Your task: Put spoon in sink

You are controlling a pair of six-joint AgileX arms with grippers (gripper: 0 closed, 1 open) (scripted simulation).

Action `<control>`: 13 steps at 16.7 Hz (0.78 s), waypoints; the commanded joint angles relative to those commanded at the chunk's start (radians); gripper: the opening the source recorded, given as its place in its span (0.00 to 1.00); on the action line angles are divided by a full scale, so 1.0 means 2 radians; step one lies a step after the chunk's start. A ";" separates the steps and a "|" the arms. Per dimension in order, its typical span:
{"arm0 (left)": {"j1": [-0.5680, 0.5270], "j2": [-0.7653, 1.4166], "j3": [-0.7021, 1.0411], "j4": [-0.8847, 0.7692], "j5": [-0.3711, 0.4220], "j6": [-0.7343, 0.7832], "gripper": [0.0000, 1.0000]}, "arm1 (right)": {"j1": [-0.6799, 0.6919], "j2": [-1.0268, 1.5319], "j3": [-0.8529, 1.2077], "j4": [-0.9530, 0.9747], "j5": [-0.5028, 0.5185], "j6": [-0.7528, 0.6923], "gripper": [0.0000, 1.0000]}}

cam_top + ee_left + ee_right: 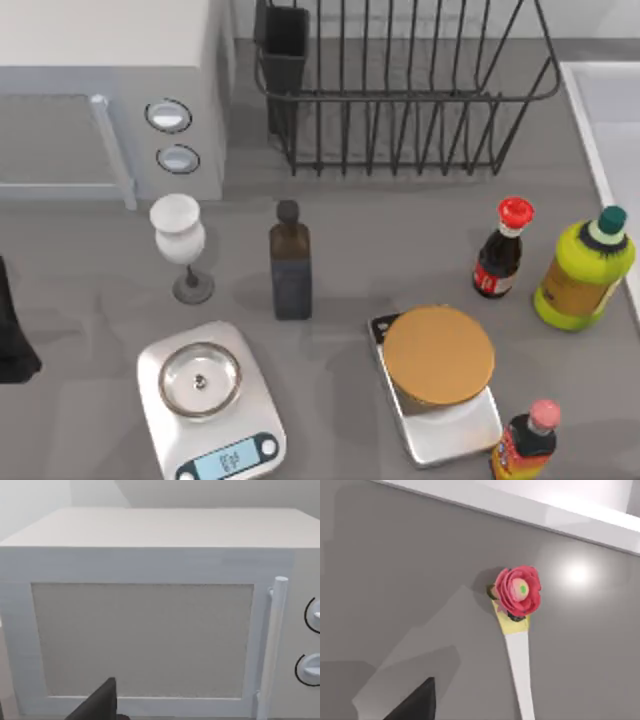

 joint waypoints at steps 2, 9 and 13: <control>0.000 0.000 0.000 0.000 0.000 0.000 1.00 | -0.027 0.068 0.043 -0.053 0.000 -0.044 1.00; 0.000 0.000 0.000 0.000 0.000 0.000 1.00 | -0.075 0.188 0.123 -0.144 0.000 -0.121 1.00; 0.000 0.000 0.000 0.000 0.000 0.000 1.00 | -0.073 0.186 0.121 -0.143 0.000 -0.121 1.00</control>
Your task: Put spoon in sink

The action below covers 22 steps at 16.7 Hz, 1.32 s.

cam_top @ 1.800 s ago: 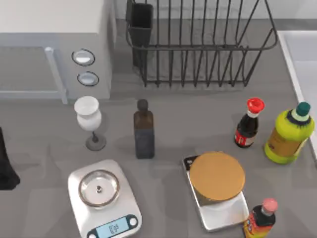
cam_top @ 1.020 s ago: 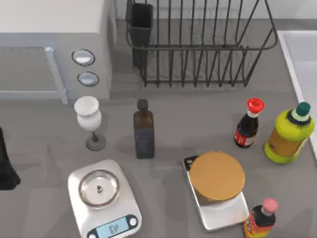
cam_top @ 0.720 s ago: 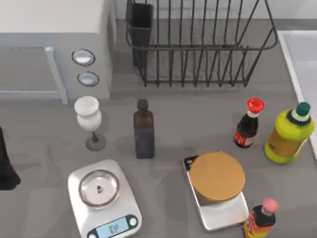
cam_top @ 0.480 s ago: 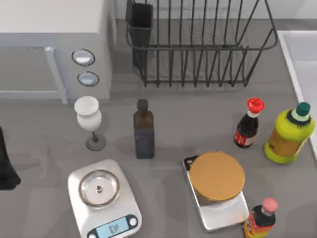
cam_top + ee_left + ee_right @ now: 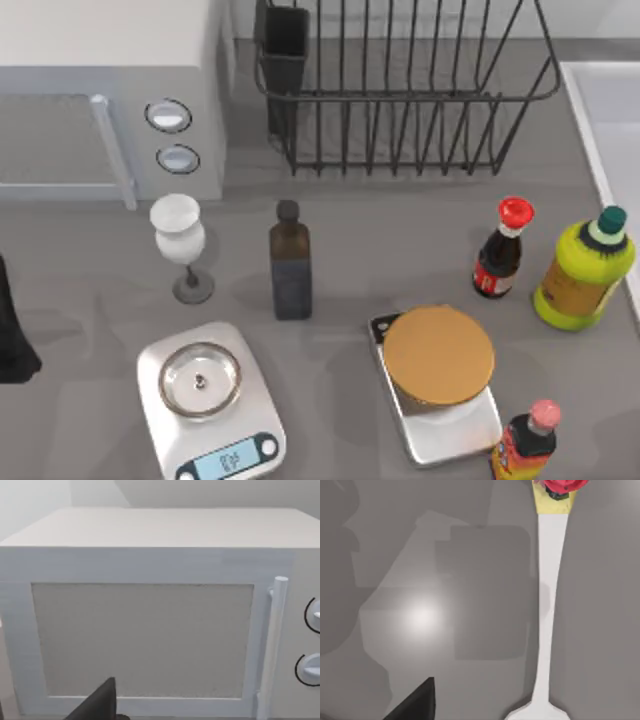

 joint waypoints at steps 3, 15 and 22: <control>0.000 0.000 0.000 0.000 0.000 0.000 1.00 | 0.000 0.010 -0.012 0.019 0.000 0.001 1.00; 0.000 0.000 0.000 0.000 0.000 0.000 1.00 | 0.001 0.114 -0.126 0.238 0.000 0.004 1.00; 0.000 0.000 0.000 0.000 0.000 0.000 1.00 | 0.001 0.114 -0.126 0.238 0.000 0.004 0.62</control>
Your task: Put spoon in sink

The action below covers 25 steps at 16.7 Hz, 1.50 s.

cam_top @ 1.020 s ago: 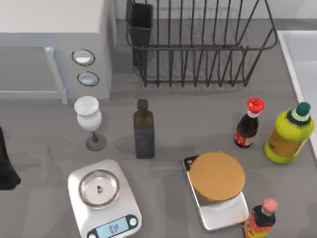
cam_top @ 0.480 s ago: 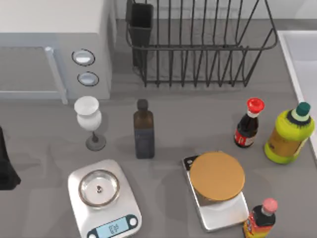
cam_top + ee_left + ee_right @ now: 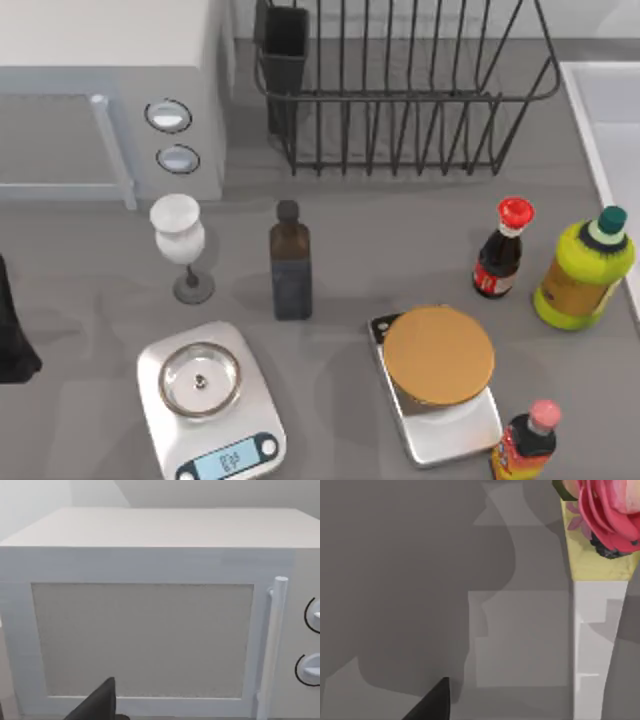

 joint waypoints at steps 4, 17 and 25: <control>0.000 0.000 0.000 0.000 0.000 0.000 1.00 | 0.000 0.000 0.000 0.000 0.000 0.000 0.32; 0.000 0.000 0.000 0.000 0.000 0.000 1.00 | 0.000 -0.035 0.021 -0.049 -0.007 0.008 0.00; 0.000 0.000 0.000 0.000 0.000 0.000 1.00 | -0.003 -0.083 0.108 -0.197 -0.008 0.003 0.00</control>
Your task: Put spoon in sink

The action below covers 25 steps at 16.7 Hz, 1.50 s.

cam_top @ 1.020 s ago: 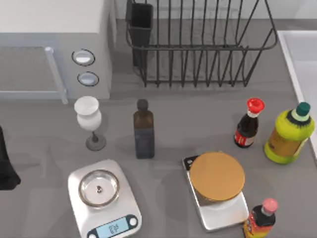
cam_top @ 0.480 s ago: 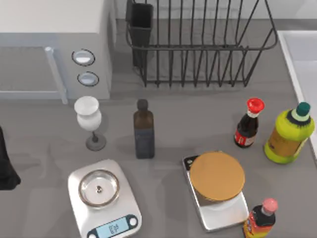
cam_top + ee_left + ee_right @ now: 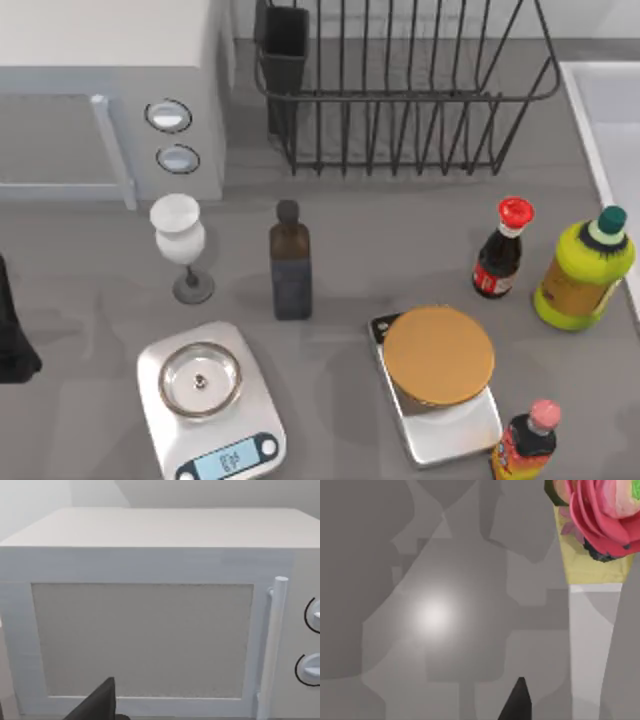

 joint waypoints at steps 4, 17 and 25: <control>0.000 0.000 0.000 0.000 0.000 0.000 1.00 | 0.000 -0.035 0.050 -0.076 0.000 0.001 0.00; 0.000 0.000 0.000 0.000 0.000 0.000 1.00 | 0.027 0.089 0.201 -0.137 0.002 0.027 0.00; 0.000 0.000 0.000 0.000 0.000 0.000 1.00 | 0.101 0.388 0.628 -0.269 0.004 0.099 0.00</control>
